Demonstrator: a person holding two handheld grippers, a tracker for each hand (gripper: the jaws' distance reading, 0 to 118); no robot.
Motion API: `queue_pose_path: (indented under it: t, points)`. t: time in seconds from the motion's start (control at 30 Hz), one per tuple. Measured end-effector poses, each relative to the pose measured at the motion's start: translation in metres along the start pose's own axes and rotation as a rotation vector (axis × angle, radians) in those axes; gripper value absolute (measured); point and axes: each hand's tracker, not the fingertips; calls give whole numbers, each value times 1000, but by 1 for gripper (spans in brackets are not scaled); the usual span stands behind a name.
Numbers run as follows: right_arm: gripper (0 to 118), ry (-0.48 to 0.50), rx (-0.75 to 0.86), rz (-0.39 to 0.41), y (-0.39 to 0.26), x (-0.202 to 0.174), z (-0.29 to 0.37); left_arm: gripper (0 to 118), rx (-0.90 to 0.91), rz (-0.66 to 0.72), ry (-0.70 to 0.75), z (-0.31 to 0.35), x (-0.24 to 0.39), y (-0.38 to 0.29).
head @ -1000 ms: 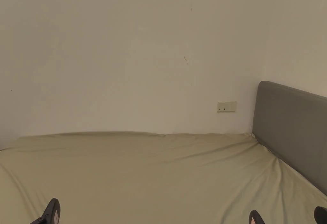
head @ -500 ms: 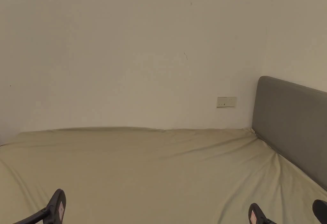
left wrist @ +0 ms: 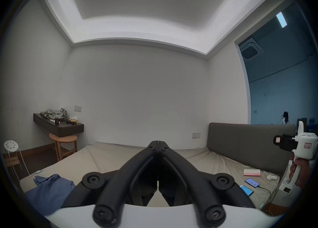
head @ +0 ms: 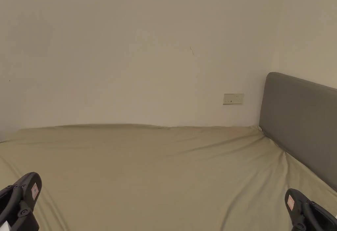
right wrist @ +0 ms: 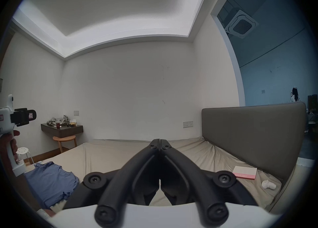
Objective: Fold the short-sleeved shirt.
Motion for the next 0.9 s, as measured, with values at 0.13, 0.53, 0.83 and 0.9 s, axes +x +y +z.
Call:
queue_pose_path:
  t: [0.13, 0.53, 0.83, 0.9]
  points:
    - [0, -17, -4, 6, 0, 3, 0, 0, -16, 33, -16, -3, -1, -1]
    - [0, 14, -25, 68, -6, -2, 2, 0, -102, -36, -31, -10, 8, -11]
    - [0, 21, -57, 62, -14, -2, -1, 0, -134, -49, -56, -13, 12, -16]
    - [0, 25, -62, 56, -16, 0, -2, 0, -136, -43, -56, -13, 10, -17]
